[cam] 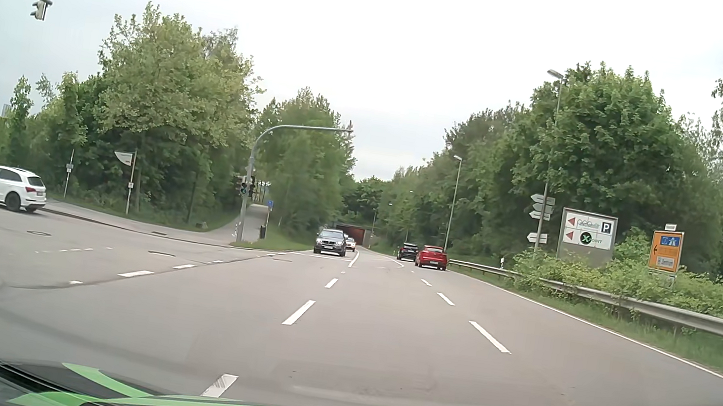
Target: Follow the waypoints while adhering to traffic rules and regulations
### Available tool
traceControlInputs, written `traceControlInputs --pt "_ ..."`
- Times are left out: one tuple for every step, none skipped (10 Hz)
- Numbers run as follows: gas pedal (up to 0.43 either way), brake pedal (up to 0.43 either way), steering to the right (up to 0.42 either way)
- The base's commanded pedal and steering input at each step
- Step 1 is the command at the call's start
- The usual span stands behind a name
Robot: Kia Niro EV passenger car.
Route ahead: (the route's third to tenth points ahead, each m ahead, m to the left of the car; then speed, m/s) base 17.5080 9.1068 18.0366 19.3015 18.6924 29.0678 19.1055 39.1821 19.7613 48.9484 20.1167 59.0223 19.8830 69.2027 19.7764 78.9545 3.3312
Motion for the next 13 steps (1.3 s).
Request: traceControlInputs --pt "0.000 0.000 -0.003" --pt "0.000 0.000 -0.004" --pt "0.000 0.006 -0.005" --pt "0.000 0.024 -0.006" --pt "0.000 0.037 -0.007" --pt "0.000 0.061 -0.007" --pt "0.000 0.079 -0.007" --pt "0.000 0.091 -0.007" --pt "0.000 0.116 -0.007" --pt "0.000 0.140 -0.007" --pt "0.000 0.152 -0.007" --pt "0.000 0.165 -0.007" --pt "0.000 0.183 -0.007"
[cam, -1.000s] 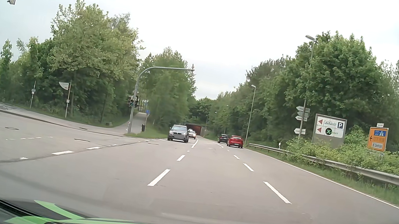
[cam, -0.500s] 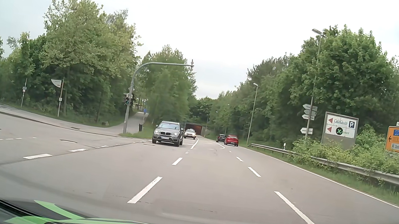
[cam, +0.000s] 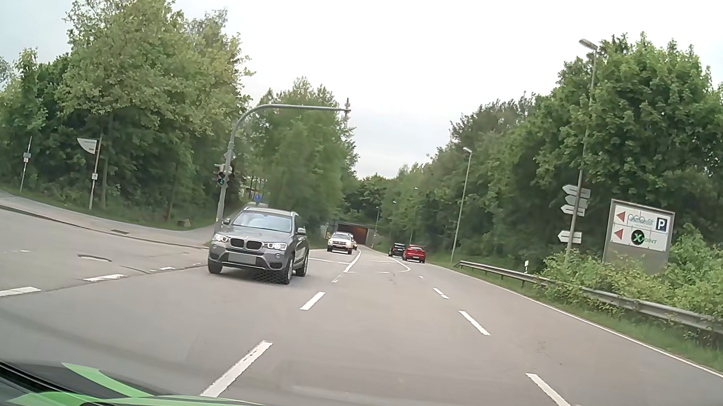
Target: Follow the waypoints while adhering to traffic rules and regulations
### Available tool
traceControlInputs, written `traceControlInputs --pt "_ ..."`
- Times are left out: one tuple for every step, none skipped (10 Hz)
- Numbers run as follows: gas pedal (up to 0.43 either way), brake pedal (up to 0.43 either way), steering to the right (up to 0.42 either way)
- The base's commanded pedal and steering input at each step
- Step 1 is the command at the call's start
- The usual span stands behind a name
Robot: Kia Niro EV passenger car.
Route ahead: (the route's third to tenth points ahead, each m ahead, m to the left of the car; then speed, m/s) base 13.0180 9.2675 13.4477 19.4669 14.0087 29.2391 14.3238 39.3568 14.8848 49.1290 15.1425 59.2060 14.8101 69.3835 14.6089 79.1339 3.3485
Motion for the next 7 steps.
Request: traceControlInputs --pt "0.000 0.238 -0.007" --pt "0.000 0.256 -0.007" --pt "0.000 0.262 -0.007" --pt "0.000 0.262 -0.007" --pt "0.000 0.250 -0.007" --pt "0.000 0.244 -0.007" --pt "0.000 0.244 -0.007"
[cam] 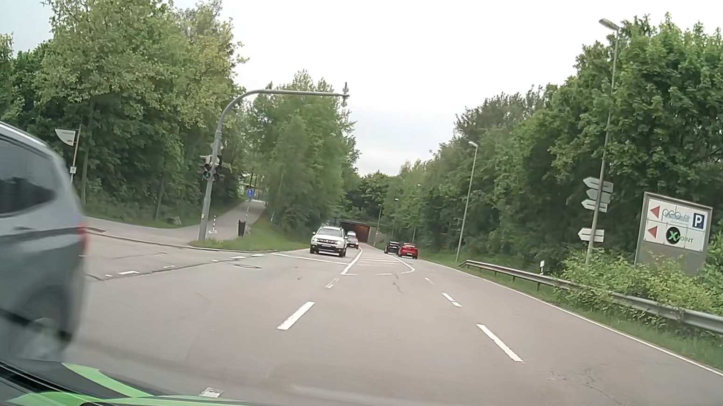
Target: Follow the waypoints while adhering to traffic rules and regulations
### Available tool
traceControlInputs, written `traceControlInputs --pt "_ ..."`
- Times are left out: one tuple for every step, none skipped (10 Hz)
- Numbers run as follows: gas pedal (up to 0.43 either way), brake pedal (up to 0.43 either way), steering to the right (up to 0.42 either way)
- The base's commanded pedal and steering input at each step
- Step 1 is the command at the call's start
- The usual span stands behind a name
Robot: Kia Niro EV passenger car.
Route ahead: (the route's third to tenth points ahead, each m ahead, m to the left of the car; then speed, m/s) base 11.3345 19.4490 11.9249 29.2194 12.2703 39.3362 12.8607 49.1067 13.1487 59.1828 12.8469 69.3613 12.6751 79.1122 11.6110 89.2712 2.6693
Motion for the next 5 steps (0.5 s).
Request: traceControlInputs --pt "0.000 0.244 -0.007" --pt "0.000 0.244 -0.007" --pt "0.000 0.244 -0.007" --pt "0.000 0.268 -0.007" --pt "0.000 0.280 -0.007"
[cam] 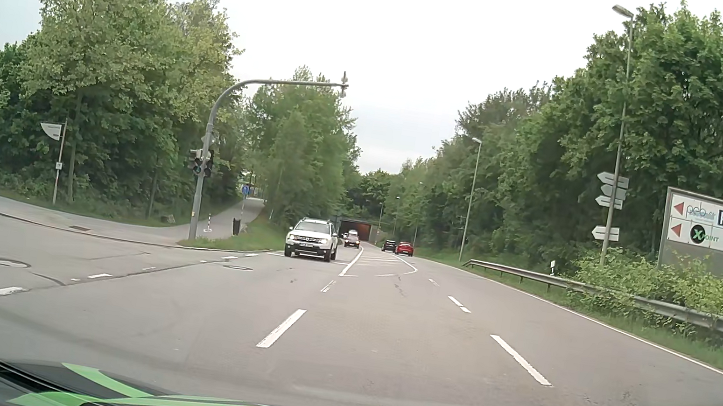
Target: Follow the waypoints while adhering to traffic rules and regulations
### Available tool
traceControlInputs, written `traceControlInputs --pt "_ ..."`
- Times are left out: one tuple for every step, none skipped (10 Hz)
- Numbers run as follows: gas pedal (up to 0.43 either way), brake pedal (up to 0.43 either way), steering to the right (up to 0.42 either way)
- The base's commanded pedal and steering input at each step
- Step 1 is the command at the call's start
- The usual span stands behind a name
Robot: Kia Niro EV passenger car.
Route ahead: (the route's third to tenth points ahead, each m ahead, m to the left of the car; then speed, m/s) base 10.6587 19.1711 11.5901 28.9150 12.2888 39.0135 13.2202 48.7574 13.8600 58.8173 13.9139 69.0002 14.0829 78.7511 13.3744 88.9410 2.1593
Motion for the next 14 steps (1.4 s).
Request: traceControlInputs --pt "0.000 0.287 -0.007" --pt "0.000 0.287 -0.007" --pt "0.000 0.287 -0.007" --pt "0.000 0.274 -0.007" --pt "0.000 0.268 -0.007" --pt "0.000 0.268 -0.007" --pt "0.000 0.268 -0.007" --pt "0.000 0.280 -0.007" --pt "0.000 0.280 -0.007" --pt "0.000 0.274 -0.007" --pt "0.000 0.268 -0.007" --pt "0.000 0.268 -0.007" --pt "0.000 0.268 -0.007" --pt "0.000 0.268 -0.007"
